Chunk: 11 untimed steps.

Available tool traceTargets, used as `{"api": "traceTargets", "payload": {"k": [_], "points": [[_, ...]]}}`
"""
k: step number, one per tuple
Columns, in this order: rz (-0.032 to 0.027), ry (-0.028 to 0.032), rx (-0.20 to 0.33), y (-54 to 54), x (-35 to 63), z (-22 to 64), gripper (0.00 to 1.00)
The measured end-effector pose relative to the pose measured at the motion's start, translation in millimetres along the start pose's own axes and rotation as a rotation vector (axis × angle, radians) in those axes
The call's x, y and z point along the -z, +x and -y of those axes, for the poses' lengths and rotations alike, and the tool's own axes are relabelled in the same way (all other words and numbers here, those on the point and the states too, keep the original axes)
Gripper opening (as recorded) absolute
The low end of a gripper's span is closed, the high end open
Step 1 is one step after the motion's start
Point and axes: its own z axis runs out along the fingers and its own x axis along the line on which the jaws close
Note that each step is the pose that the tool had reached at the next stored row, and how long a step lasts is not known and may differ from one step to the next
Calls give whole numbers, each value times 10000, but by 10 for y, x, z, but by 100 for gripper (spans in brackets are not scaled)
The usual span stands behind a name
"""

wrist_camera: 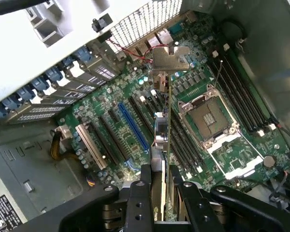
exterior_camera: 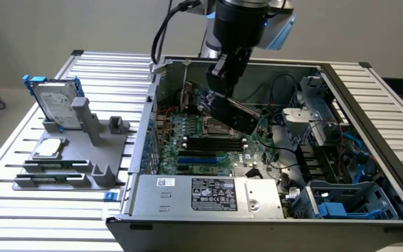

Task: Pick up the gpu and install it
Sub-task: 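Insert the gpu into the slot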

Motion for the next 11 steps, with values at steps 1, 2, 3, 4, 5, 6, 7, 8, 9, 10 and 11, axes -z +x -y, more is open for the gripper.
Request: {"api": "traceTargets", "payload": {"k": [1,2,3,4,5,6,7,8,9,10,11], "points": [[0,19,179,0,-4,0,26],[2,41,357,0,-7,0,26],[7,67,542,-1,-10,0,26],[11,94,720,-1,-13,0,26],[17,123,911,-1,-16,1,26],[26,155,1089,-1,-20,0,26],[39,199,1272,-2,-24,1,26],[52,243,1451,-2,-28,1,26],[65,289,1628,-2,-31,1,26],[83,346,1807,-2,-33,1,26],[100,391,1984,-2,-37,1,26]]}}
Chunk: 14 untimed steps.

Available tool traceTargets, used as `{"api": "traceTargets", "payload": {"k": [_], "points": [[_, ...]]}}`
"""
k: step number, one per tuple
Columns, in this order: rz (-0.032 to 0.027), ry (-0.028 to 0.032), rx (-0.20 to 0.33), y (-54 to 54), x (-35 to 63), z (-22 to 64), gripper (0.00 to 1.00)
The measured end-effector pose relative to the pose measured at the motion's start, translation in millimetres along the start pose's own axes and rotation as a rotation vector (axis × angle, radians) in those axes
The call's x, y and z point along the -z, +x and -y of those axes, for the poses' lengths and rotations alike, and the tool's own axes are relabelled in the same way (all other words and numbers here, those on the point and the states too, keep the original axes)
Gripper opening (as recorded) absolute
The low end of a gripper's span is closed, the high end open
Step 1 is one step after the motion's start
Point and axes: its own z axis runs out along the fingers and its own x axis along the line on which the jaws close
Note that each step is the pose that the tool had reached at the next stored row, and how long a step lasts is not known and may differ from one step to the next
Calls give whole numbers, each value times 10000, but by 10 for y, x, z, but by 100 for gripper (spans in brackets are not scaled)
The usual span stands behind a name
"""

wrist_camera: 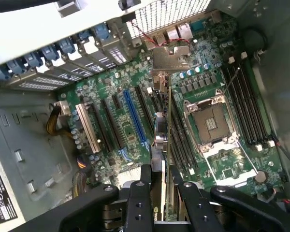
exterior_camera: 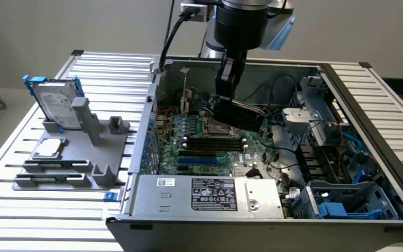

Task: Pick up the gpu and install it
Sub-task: 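Insert the gpu into the slot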

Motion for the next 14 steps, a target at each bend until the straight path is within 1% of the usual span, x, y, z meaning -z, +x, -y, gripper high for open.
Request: {"api": "traceTargets", "payload": {"k": [1,2,10,14], "points": [[10,31,179,0,-4,0,26],[14,46,360,0,-7,1,26],[20,110,1811,-1,-33,0,26],[26,137,2476,-2,-81,0,26]]}}
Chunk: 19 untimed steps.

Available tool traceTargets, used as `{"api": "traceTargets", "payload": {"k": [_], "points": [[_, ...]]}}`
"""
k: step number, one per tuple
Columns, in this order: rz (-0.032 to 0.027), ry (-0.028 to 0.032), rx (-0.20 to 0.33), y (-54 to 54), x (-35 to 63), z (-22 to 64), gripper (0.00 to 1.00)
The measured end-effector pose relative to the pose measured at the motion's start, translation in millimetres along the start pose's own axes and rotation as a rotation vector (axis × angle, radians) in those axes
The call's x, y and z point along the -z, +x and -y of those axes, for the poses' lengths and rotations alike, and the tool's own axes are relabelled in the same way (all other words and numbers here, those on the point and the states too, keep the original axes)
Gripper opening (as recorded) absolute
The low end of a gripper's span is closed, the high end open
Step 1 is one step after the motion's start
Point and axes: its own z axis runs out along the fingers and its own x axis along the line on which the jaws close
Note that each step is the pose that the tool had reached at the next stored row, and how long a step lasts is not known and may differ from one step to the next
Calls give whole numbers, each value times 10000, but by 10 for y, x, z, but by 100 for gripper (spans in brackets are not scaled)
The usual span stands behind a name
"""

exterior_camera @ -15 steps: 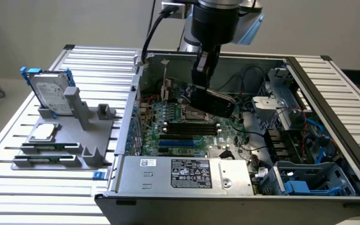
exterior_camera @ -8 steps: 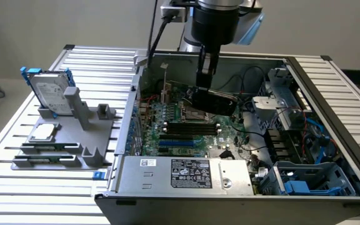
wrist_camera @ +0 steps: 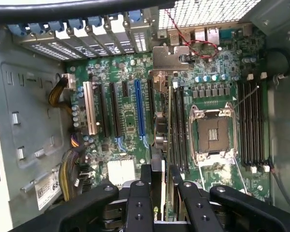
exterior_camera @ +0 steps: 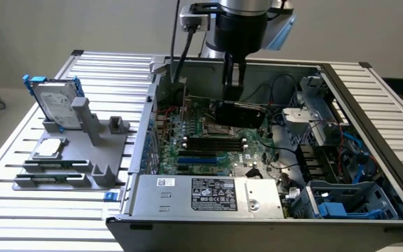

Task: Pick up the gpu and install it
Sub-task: 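Insert the gpu into the slot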

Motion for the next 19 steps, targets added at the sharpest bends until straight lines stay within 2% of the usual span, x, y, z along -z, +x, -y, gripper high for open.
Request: {"api": "traceTargets", "payload": {"k": [6,10,12,19], "points": [[19,33,800,5,-65,-1,26],[21,55,853,68,-99,-43,26],[24,126,850,105,-116,-100,26],[37,472,836,183,-184,-350,26]]}}
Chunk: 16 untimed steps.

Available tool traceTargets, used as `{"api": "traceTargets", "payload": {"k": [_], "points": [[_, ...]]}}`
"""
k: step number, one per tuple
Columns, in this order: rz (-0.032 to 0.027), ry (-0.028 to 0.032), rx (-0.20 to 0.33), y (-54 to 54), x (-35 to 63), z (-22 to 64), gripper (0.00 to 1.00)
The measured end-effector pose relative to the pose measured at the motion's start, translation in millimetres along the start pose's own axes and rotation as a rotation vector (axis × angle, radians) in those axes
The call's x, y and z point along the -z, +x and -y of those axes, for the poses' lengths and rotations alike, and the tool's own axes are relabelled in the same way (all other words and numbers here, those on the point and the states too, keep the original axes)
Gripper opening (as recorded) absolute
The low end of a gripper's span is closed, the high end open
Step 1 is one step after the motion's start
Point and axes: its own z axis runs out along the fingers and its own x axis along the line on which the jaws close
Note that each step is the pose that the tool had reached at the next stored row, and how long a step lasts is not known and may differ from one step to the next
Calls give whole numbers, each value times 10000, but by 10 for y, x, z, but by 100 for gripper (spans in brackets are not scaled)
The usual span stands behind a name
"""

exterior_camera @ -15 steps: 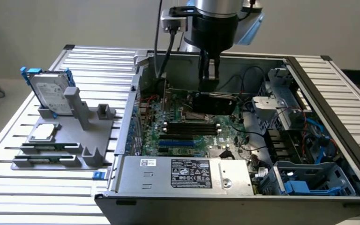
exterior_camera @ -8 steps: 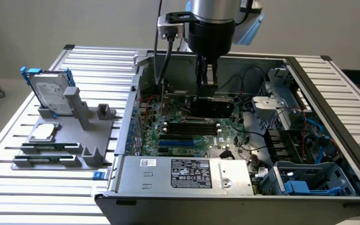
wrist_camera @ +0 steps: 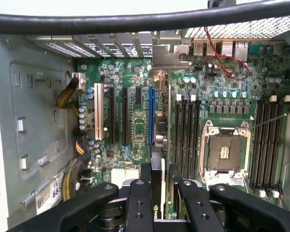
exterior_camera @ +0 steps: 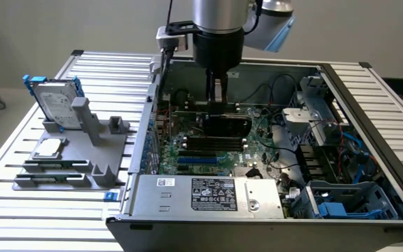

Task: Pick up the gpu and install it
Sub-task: 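Insert the gpu into the slot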

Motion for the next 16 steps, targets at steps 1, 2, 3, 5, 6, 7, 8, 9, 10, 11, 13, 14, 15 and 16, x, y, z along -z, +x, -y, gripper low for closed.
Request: {"api": "traceTargets", "payload": {"k": [1,2,3,5,6,7,8,9,10,11,13,14,15,16], "points": [[0,34,-2,7,-11,-39,26],[0,60,-3,16,-23,-68,26],[1,74,-4,28,-39,-87,26],[0,85,-1,57,-68,-101,26],[-1,84,-3,67,-74,-102,26],[0,85,-4,75,-77,-103,26],[1,86,-4,83,-78,-102,26],[0,82,-4,91,-78,-103,26],[0,74,-3,100,-84,-103,26],[3,76,-11,102,-100,-117,26],[-2,73,-40,105,-130,-145,26],[-3,71,-66,110,-139,-147,26],[-4,69,-77,116,-141,-148,26],[-3,68,-78,118,-142,-148,26]]}}
